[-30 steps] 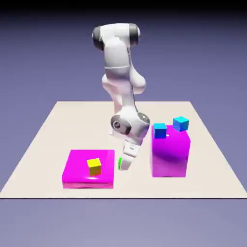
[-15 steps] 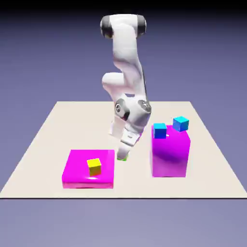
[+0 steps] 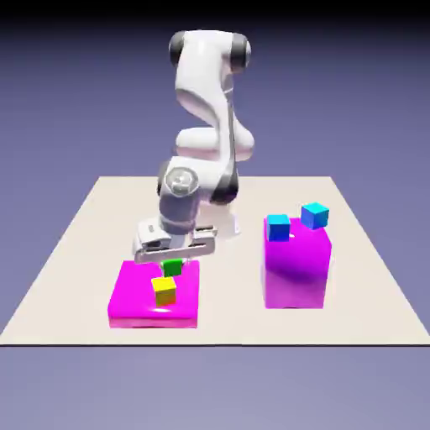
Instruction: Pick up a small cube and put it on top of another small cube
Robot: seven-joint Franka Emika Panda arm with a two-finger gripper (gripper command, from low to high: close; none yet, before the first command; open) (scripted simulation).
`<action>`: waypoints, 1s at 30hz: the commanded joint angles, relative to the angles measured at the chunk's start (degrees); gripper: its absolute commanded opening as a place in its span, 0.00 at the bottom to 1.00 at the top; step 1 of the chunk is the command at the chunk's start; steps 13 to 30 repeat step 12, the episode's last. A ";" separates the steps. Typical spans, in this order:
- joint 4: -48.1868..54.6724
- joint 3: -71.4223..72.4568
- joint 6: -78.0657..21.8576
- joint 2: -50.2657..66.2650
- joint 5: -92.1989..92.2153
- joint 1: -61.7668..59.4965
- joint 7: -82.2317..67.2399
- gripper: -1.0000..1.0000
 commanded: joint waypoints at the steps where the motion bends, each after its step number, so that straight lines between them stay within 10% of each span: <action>1: 1.76 -2.08 -1.68 0.41 1.73 1.21 1.15 0.00; 8: -1.06 -4.81 5.50 5.55 6.31 2.42 1.84 0.00; 9: -1.06 -4.81 5.51 5.56 6.31 2.42 1.84 1.00; 30: 1.77 -5.10 0.53 3.30 5.53 2.78 2.34 1.00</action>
